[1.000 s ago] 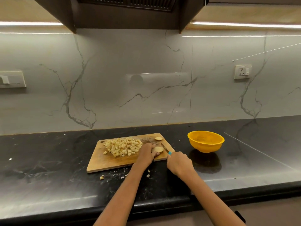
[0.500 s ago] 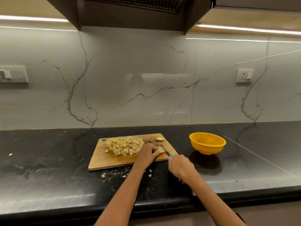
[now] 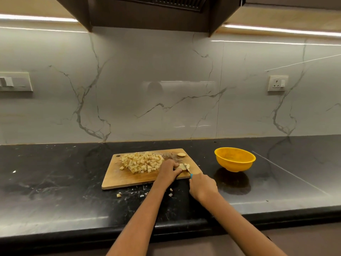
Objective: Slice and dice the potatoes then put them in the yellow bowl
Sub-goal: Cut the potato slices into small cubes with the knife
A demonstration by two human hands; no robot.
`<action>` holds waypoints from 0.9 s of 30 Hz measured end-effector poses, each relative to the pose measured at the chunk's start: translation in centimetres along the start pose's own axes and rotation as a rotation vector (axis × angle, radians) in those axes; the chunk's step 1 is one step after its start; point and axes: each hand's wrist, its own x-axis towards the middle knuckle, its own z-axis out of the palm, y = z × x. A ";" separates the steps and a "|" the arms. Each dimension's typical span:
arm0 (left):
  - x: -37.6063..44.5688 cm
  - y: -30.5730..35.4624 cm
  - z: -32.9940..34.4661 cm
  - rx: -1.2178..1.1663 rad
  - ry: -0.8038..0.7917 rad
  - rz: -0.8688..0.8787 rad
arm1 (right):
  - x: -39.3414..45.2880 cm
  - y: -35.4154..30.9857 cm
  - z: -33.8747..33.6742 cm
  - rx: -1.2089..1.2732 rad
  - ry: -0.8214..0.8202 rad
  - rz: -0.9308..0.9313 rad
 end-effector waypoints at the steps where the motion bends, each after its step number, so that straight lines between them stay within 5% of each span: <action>1: 0.0 -0.1 0.2 0.001 0.005 -0.004 | -0.5 0.2 0.2 -0.032 0.017 -0.001; 11: -0.1 -0.3 0.2 -0.019 -0.021 -0.026 | 0.3 0.9 0.0 0.337 0.056 0.099; 27: -0.2 -0.4 -0.1 -0.085 -0.005 -0.008 | 1.7 -0.9 -1.1 0.322 -0.128 0.111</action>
